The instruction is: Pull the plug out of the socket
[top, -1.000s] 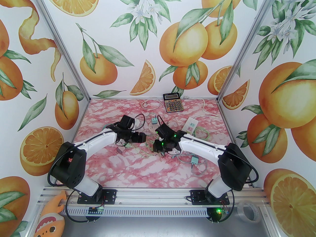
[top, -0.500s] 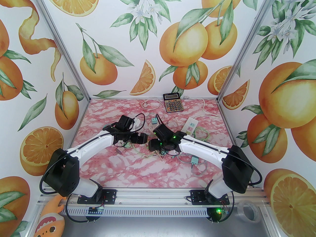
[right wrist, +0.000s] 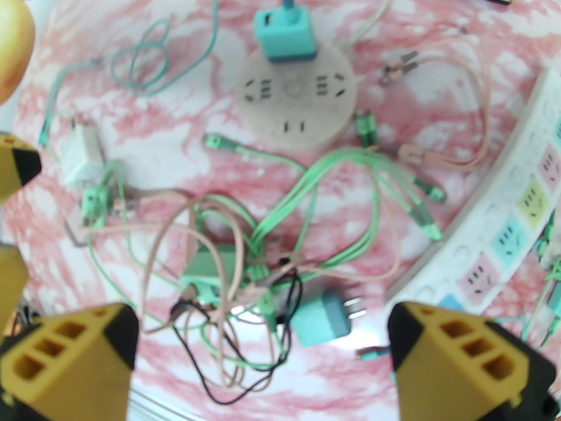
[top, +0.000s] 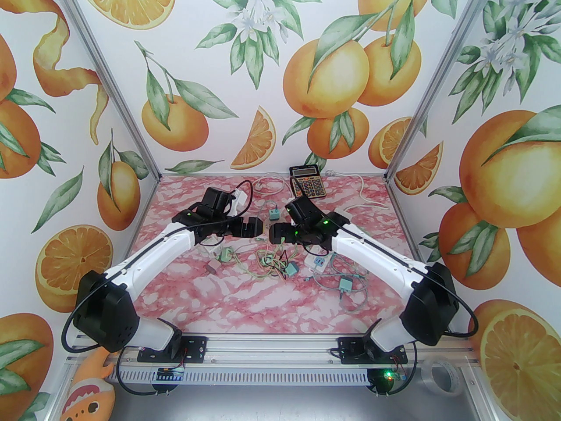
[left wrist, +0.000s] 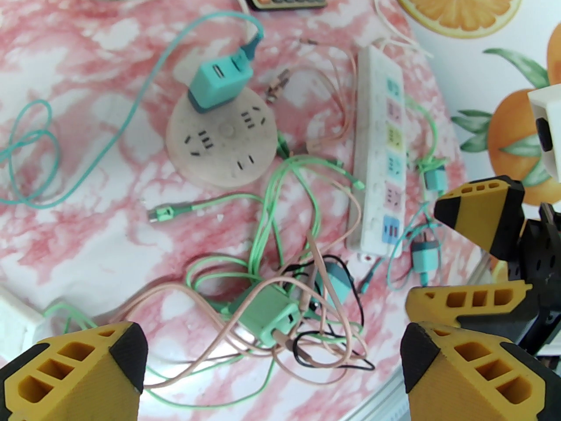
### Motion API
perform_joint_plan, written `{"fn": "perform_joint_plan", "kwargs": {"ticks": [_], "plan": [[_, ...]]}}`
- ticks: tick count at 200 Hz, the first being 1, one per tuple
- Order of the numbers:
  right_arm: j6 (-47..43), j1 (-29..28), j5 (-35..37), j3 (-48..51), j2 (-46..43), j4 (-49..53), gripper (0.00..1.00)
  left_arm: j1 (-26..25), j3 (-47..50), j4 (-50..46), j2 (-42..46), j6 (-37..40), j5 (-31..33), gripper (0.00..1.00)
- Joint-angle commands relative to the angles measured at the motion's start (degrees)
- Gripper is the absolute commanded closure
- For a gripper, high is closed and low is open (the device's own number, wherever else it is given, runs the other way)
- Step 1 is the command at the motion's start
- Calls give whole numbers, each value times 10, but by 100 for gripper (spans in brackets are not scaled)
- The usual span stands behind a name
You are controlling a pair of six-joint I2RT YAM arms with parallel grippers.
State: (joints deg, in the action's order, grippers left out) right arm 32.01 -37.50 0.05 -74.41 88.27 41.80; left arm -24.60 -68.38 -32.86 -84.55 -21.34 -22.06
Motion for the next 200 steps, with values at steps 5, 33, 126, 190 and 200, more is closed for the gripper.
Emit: {"fn": "perform_joint_plan", "kwargs": {"ticks": [5, 33, 126, 190, 200], "plan": [[-6, 35, -14, -18, 1, -15, 0, 16, -51, 13, -47, -3, 1, 0], [7, 73, -3, -53, 41, -11, 0, 12, -95, 39, -120, 13, -11, 5], [32, 141, -51, -74, 81, -54, 0, -33, -198, 70, -306, 158, 47, 41], [22, 148, -72, -100, 97, -35, 0, -34, -284, 82, -409, 195, 80, 33], [21, 149, -77, -103, 99, -33, 0, -34, -298, 82, -423, 204, 81, 33]]}}
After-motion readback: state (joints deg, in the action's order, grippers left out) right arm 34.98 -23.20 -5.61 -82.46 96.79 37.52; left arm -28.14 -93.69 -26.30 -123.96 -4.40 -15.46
